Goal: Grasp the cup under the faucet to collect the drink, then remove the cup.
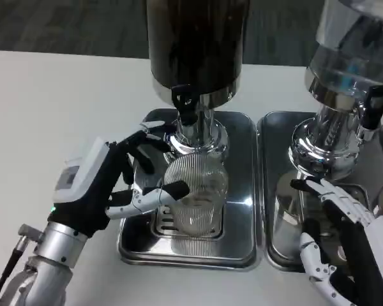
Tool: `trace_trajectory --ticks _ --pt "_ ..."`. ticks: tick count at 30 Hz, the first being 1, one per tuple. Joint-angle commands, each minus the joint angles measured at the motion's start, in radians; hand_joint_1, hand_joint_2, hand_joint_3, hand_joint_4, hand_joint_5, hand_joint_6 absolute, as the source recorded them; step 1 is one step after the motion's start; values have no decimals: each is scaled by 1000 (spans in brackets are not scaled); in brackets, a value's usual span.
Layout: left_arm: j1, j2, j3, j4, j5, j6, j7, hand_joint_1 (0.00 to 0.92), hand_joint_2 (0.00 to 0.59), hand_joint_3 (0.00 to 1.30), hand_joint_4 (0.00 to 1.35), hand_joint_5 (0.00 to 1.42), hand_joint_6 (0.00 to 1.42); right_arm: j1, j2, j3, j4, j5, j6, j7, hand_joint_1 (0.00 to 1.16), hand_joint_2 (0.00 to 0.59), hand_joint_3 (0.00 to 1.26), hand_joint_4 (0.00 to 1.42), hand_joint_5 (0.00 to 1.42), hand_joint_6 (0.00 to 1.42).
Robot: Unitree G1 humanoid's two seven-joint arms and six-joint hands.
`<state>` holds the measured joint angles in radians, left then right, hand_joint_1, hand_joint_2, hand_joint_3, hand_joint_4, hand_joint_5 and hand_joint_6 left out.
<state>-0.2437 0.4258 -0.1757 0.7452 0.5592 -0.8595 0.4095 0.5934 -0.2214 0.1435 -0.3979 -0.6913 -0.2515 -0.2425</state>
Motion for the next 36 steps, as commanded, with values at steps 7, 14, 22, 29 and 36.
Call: trace_trajectory --ticks 7,14,22,29,36 --pt "106 99 91 -106 -104 -21 -65 113 31 336 405 586 952 -32 21 37 5 -7 7 12 303 579 241 151 133 128" --pt "156 174 152 -122 -447 -104 -362 31 79 289 237 307 514 -41 34 50 14 -26 3 -5 298 576 241 151 135 128" --pt "122 201 239 -185 -943 2 -854 0 81 335 296 347 558 -68 47 62 40 -32 4 -14 294 575 245 160 143 128" --pt "23 222 341 -257 -1218 372 -1273 0 76 349 271 312 498 -92 63 79 79 -30 0 -32 290 575 258 164 147 117" --pt "-89 211 395 -241 -1258 650 -1450 0 68 410 333 332 492 -82 71 100 94 -36 -4 -63 288 575 270 174 158 114"
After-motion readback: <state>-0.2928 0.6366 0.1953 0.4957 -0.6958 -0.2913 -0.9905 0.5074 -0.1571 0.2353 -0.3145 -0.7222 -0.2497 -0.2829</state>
